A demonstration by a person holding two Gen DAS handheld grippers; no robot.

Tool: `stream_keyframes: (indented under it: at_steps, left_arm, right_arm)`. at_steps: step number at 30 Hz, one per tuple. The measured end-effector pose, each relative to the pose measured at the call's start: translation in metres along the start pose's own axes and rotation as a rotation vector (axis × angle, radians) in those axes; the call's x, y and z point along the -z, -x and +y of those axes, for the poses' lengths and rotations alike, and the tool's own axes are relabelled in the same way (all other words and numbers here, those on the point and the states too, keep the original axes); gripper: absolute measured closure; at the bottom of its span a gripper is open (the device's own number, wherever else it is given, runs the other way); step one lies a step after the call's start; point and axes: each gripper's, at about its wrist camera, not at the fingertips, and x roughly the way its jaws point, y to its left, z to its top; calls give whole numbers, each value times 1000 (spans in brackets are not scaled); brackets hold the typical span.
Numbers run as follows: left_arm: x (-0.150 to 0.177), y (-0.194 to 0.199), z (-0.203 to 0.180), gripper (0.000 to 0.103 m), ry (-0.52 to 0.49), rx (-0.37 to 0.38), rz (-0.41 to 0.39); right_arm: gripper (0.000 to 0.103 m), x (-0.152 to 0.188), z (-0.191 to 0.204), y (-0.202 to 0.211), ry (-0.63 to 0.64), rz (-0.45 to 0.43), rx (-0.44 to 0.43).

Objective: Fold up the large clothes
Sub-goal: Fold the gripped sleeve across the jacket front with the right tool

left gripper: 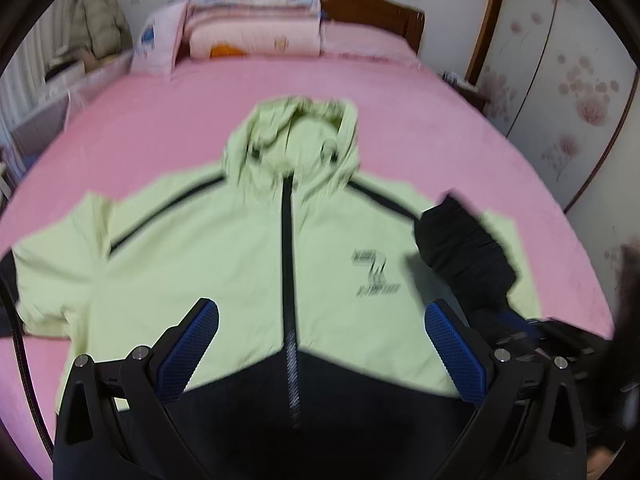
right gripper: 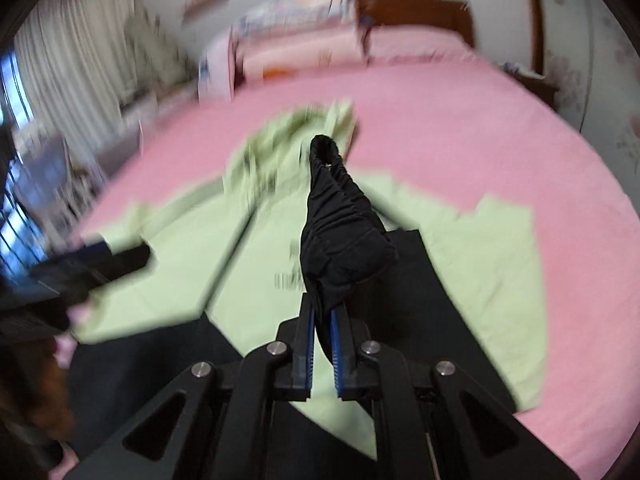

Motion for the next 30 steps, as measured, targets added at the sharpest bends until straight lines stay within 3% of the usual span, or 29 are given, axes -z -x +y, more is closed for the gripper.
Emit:
stream_keyframes:
  at_steps: [3, 5, 10, 16, 22, 24, 25, 26, 30]
  left_arm:
    - [15, -21, 11, 0, 5, 51, 72]
    - [23, -33, 12, 0, 21, 114, 111]
    - [31, -53, 4, 0, 53, 232, 163]
    - [30, -78, -16, 6, 45, 305, 194]
    - [32, -112, -26, 31, 96, 352, 269]
    - [32, -118, -30, 58, 104, 360, 283]
    - [31, -121, -35, 67, 99, 342, 288]
    - [29, -122, -38, 89, 88, 319, 289]
    - [10, -111, -57, 96, 39, 285, 267]
  right_arm:
    - [85, 21, 22, -27, 84, 73, 49]
    - [81, 30, 32, -22, 125, 67, 81]
    - [46, 35, 45, 9, 150, 1, 95]
    - [45, 54, 25, 45, -18, -27, 54]
    - [45, 72, -3, 61, -124, -43, 73]
    - [45, 76, -13, 60, -144, -25, 69]
    - [45, 78, -20, 58, -167, -12, 58]
    - [45, 79, -27, 56, -193, -1, 54]
    - [45, 85, -59, 54, -286, 4, 87]
